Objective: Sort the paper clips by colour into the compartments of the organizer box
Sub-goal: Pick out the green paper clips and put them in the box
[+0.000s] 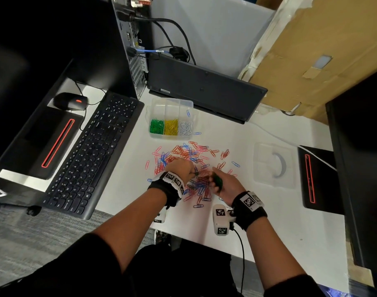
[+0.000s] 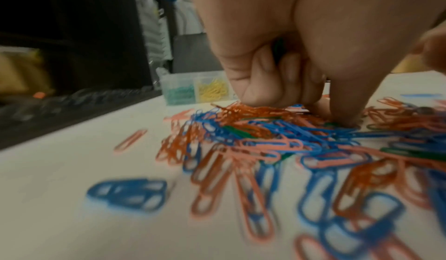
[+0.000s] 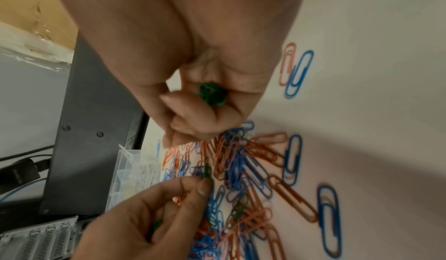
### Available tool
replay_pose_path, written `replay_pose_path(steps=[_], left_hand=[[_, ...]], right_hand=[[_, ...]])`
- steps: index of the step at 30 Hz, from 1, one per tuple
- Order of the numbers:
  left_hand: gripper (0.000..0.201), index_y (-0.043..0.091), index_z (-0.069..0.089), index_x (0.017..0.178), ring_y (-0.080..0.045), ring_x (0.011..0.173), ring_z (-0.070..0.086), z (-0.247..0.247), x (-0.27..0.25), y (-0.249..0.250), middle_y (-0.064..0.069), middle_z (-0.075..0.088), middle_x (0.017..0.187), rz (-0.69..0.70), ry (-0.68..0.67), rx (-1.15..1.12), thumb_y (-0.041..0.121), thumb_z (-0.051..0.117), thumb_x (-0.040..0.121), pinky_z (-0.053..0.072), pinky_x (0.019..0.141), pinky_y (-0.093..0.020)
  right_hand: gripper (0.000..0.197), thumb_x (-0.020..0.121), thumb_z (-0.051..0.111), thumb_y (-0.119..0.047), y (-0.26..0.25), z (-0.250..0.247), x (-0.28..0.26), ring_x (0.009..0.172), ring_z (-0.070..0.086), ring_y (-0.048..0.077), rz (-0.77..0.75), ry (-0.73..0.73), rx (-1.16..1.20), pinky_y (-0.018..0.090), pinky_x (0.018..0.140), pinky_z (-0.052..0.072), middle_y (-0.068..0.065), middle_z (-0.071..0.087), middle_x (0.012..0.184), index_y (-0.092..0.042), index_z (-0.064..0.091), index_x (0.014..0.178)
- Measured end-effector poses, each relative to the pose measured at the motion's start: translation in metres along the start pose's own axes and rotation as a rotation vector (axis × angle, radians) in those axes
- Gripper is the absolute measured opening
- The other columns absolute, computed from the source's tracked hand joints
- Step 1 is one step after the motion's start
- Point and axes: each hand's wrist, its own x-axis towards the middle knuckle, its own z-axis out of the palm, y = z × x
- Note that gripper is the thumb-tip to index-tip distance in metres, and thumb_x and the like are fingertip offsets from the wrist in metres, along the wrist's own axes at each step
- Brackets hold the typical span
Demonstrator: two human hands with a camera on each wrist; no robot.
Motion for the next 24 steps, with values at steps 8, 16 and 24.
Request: replay_pose_path(steps=[8,16,24], left_hand=[[0.020,0.011,0.065,0.100,-0.032,0.092,0.061,-0.002,0.005,0.003,-0.011,0.066,0.100,0.075,0.028,0.069,0.019,0.047,0.095,0.052,0.079,-0.040],[0.012,0.013,0.065,0.095,-0.024,0.083,0.060,-0.002,-0.003,-0.016,-0.004,0.067,0.090,0.068,0.163,-0.242,0.015,0.054,0.094,0.050,0.075,-0.034],[0.016,-0.004,0.053,0.103,-0.022,0.072,0.048,-0.004,-0.025,-0.032,-0.014,0.058,0.083,-0.069,0.364,-0.520,0.005,0.041,0.098,0.034,0.063,-0.029]], right_hand=[[0.016,0.094,0.063,-0.011,0.010,0.000,-0.007,0.049,0.046,0.007,-0.041,0.038,-0.078,0.014,0.039,0.035,0.007,0.064,0.072,-0.001,0.070,0.105],[0.016,0.078,0.082,-0.027,0.028,0.003,-0.002,0.058,0.055,0.000,-0.351,0.070,-0.762,0.014,0.055,0.042,-0.017,0.064,0.066,-0.020,0.079,0.092],[0.011,0.075,0.084,-0.020,0.037,0.026,0.012,0.056,0.052,-0.004,-0.607,0.034,-1.106,0.010,0.060,0.039,-0.015,0.059,0.063,-0.020,0.073,0.076]])
